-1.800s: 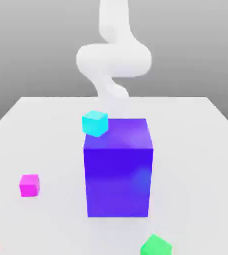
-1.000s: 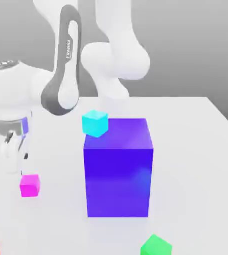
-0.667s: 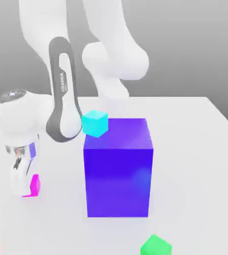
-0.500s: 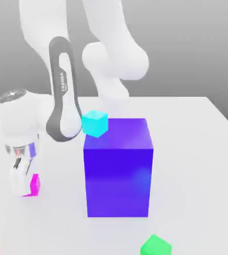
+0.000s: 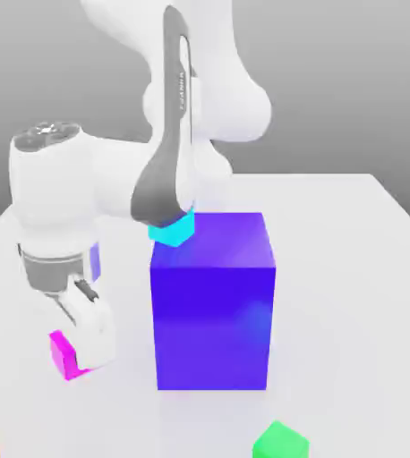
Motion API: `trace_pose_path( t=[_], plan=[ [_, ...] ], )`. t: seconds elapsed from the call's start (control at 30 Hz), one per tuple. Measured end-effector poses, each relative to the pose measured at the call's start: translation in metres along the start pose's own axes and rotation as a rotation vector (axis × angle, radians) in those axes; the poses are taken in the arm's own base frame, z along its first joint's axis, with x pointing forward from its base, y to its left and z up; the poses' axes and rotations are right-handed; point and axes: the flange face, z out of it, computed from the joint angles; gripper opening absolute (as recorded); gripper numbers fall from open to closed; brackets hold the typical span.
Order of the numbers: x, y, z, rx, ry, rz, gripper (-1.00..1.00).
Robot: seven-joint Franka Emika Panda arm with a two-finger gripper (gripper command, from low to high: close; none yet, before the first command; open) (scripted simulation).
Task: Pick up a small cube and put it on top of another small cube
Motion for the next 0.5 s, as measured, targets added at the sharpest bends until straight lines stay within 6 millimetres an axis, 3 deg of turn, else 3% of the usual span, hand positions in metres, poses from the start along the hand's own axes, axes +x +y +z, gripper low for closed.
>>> trace_pose_path(
  t=[0.1,0.23,0.33,0.37,0.5],
  plan=[
    [-0.072,-0.03,-0.006,-0.012,-0.005,-0.127,-1.0],
    [-0.167,-0.05,-0.01,-0.03,-0.011,-0.234,-1.0],
    [-0.187,-0.051,0.025,-0.035,-0.012,-0.243,-1.0],
    [-0.188,-0.05,0.039,-0.036,-0.012,-0.245,1.0],
    [-0.188,-0.05,0.039,-0.036,-0.012,-0.245,1.0]
  ],
)
